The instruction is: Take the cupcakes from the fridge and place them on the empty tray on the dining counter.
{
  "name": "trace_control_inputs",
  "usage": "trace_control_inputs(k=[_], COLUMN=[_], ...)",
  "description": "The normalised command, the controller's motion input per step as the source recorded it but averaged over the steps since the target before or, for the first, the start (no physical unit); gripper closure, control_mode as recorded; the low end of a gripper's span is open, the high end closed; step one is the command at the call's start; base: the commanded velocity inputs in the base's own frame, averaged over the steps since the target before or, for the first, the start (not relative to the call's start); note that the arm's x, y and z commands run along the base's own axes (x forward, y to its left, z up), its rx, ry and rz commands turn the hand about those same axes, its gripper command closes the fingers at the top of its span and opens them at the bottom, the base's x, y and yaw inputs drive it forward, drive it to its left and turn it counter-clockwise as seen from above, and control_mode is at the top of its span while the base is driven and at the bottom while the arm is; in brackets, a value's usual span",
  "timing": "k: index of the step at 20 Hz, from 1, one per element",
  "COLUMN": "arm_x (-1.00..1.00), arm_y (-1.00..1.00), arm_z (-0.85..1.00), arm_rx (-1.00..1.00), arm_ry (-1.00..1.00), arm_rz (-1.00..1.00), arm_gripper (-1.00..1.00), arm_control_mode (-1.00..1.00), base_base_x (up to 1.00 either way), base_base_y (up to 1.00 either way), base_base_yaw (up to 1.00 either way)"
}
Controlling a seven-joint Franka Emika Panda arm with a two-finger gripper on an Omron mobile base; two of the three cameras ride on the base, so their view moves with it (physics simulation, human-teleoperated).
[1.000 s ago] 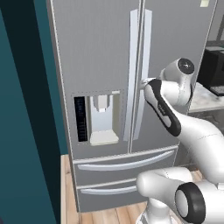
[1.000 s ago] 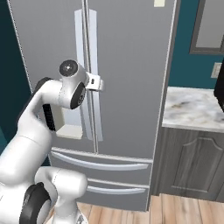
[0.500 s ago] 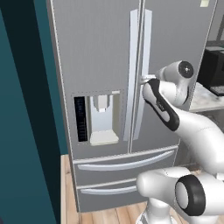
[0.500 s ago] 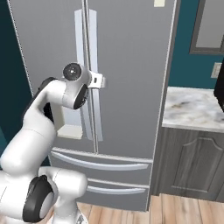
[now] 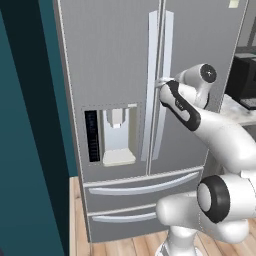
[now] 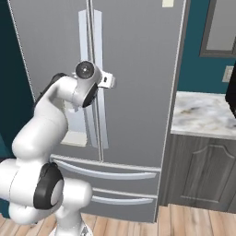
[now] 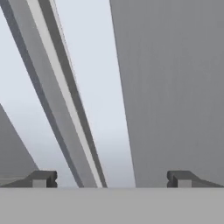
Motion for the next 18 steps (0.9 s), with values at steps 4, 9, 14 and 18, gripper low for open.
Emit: trace_control_inputs(k=[4,9,14,18], arm_x=[0.28,0.26,0.21,0.17], arm_y=[-0.10,-0.07,0.00,0.00], arm_z=[0.08,0.03,0.00,0.00], arm_rx=[0.06,0.06,0.05,0.04], arm_ry=[0.00,0.00,0.00,0.00], arm_rz=[0.00,0.00,0.00,0.00], arm_gripper=[-1.00,-1.00,-1.00,-1.00], arm_control_mode=[-1.00,-1.00,-1.00,-1.00], base_base_x=[0.00,0.00,0.00,0.00], base_base_y=[0.00,0.00,0.00,0.00], base_base_yaw=[0.00,0.00,0.00,0.00])
